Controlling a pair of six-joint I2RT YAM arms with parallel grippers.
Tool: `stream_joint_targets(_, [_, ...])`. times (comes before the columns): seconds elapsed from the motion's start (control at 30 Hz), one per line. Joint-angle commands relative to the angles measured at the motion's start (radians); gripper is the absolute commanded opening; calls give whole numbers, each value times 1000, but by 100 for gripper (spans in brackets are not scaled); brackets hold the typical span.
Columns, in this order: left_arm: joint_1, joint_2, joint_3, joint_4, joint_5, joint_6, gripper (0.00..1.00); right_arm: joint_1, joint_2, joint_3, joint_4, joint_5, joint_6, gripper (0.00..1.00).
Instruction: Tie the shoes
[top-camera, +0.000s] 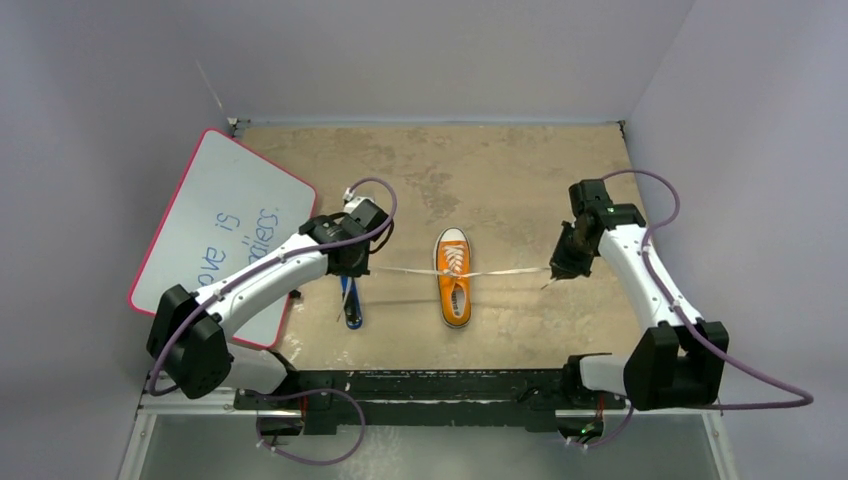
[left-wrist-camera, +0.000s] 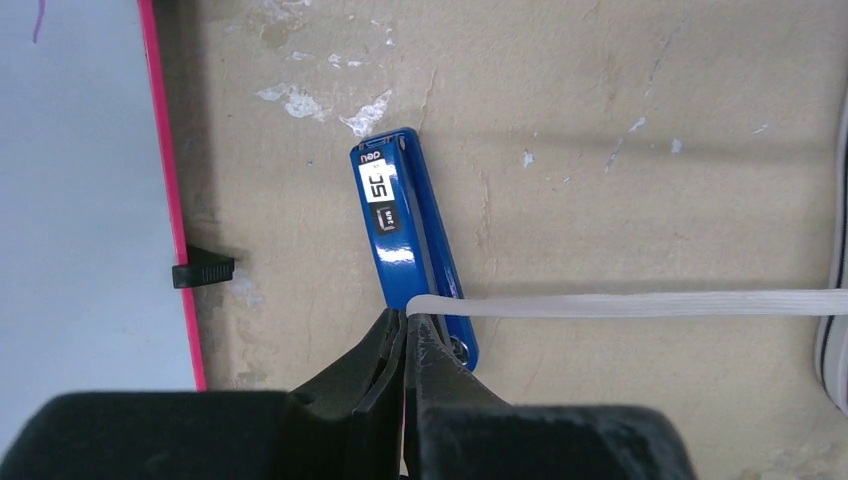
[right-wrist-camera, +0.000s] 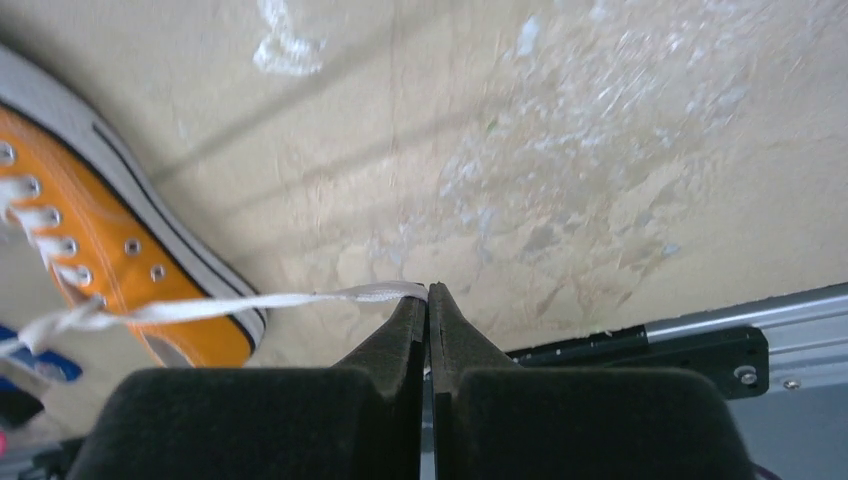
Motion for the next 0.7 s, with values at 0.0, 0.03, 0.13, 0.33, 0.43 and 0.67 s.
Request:
stream_joint_targets(0.0, [20,12,-42,29,-39,-37,0,-42,63,15,98,171,78,0])
stream_joint_targets(0.03, [24,24,-47,34,-32,-39,0,-55,81,18,101,196,84,0])
stream_joint_targets(0.13, [30,41,-71,60,-15,-57,0,-120,113,6,141,237,77,0])
stream_joint_targets(0.33, [45,128,-76,87,17,-60,0,-286,131,-41,234,189,90,0])
stream_joint_targets(0.43, [50,164,-79,92,18,-60,0,-319,160,-57,253,185,106,0])
stream_joint_targets(0.67, [51,170,-91,69,-29,-74,0,-321,155,-78,294,225,84,0])
